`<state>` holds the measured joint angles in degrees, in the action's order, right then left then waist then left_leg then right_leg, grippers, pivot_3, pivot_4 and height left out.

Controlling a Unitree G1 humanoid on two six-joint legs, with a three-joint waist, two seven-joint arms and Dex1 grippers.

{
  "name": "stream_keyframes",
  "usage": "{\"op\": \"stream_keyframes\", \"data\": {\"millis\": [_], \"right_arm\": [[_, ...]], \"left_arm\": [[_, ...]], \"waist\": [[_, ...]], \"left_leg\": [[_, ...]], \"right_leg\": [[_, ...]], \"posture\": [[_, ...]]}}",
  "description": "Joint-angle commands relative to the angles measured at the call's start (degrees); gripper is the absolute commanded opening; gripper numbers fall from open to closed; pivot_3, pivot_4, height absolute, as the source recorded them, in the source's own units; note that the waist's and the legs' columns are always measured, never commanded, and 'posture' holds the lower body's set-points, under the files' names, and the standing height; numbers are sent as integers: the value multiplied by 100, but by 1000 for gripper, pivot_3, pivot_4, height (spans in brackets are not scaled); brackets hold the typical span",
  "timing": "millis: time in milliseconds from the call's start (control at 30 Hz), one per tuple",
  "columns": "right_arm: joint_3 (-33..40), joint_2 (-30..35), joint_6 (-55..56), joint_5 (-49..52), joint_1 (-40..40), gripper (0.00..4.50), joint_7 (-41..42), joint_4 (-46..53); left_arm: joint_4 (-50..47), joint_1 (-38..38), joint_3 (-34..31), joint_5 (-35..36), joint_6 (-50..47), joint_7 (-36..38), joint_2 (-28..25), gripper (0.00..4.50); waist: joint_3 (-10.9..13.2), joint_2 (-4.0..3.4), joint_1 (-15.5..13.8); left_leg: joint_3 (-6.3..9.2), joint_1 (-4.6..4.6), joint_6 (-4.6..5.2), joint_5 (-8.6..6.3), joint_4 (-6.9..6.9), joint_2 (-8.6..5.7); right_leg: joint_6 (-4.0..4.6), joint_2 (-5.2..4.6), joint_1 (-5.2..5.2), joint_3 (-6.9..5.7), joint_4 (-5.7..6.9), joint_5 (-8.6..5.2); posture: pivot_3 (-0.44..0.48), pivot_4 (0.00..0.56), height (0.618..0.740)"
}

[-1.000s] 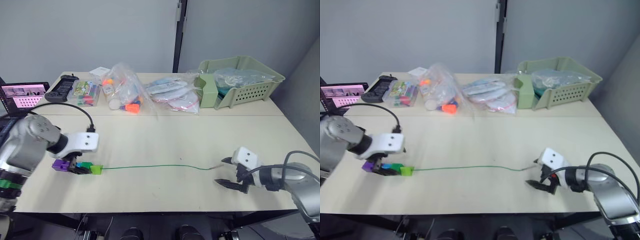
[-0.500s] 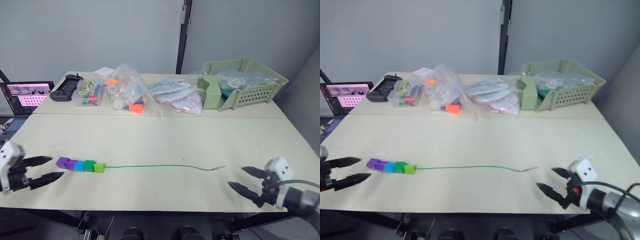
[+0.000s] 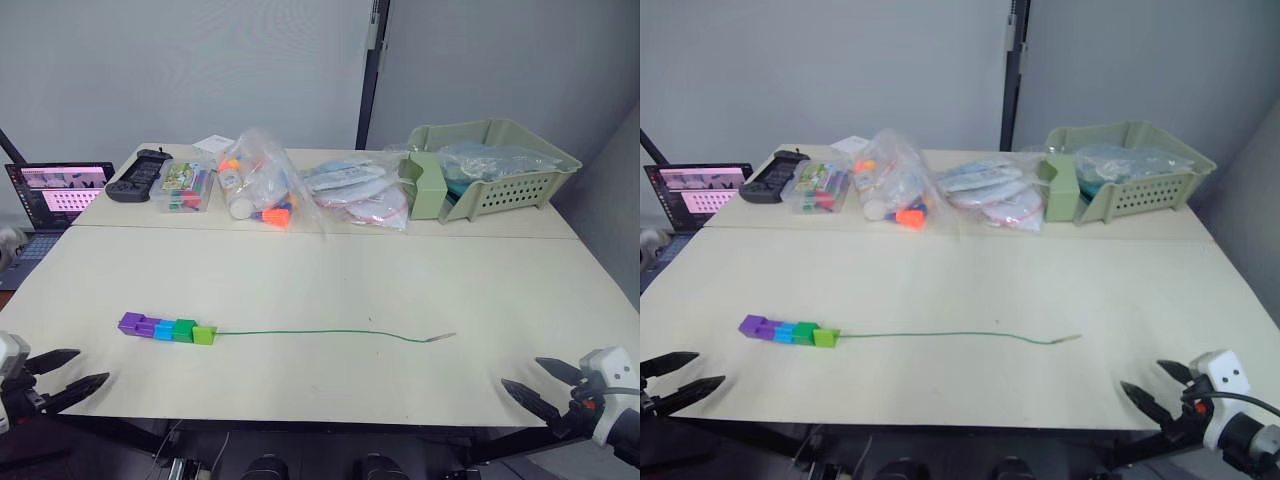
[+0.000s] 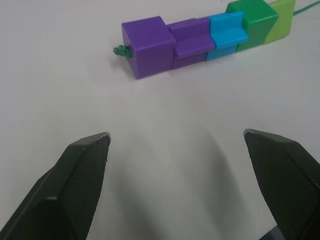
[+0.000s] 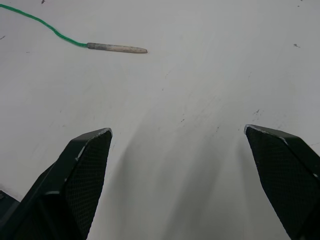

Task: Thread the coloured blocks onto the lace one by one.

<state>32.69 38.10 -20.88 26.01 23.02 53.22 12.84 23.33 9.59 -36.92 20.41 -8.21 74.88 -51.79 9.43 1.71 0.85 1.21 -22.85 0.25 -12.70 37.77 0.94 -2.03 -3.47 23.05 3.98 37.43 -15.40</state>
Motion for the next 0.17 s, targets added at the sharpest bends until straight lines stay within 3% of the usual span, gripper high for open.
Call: {"op": "stream_keyframes", "data": {"millis": [33, 167], "right_arm": [[99, 94, 122, 73, -24, 4475, 15, 32], [91, 100, 137, 75, -26, 4475, 17, -4]], "left_arm": [[-57, 23, 1, 87, 120, -94, -62, 4500], [-51, 32, 50, 97, 182, -147, -78, 4500]], "waist": [[0, 0, 0], [0, 0, -3]], "left_leg": [[0, 0, 0, 0, 0, 0], [1, 0, 0, 0, -1, 0]], "right_leg": [[0, 0, 0, 0, 0, 0], [0, -2, 0, 0, 0, 0]], "posture": [[0, 150, 740], [0, 150, 740]]}}
